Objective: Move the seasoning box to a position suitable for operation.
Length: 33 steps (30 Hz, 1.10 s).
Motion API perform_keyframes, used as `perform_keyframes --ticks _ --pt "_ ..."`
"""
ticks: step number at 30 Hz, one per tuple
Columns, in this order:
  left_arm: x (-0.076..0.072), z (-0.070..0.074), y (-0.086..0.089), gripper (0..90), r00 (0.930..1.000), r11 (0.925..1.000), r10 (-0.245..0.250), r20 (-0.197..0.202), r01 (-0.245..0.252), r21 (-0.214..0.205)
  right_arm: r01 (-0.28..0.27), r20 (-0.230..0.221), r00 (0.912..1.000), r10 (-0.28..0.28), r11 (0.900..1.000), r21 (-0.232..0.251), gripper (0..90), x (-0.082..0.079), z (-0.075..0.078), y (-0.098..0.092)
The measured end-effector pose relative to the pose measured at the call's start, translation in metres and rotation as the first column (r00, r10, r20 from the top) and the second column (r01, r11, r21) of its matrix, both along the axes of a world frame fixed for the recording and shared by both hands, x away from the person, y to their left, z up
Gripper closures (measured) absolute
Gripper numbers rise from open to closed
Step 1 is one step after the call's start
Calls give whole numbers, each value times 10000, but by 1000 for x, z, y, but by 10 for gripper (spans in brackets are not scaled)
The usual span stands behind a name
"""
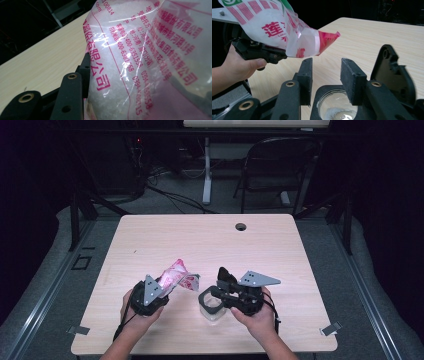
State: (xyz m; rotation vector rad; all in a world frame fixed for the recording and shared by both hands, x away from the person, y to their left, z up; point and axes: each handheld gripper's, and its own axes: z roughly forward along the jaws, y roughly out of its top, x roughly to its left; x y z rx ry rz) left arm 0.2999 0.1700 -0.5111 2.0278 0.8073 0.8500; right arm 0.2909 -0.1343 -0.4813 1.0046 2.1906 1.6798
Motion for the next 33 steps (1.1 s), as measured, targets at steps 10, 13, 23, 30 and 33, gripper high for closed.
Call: perform_keyframes --ticks 10,13,23,30,33 --pt "14 16 -9 583 9994 9999 -31 356 26 150 73 132 9999 -76 9998 176 602 1 4 -6" --pt "17 16 -13 583 9986 9991 -65 528 43 416 85 73 9999 -85 9999 77 593 2 3 -6" --pt "9 10 -19 584 9876 9862 -60 1570 -201 1640 319 247 9992 -312 9991 -280 571 2 1 -6" --pt "6 2 -19 585 9864 9765 -100 1640 -257 2138 375 490 9981 -364 9991 -204 577 1 2 -10" --pt "5 1 -18 585 9866 9765 -105 1630 -250 2142 368 533 9979 -357 9991 -211 584 0 3 -10"
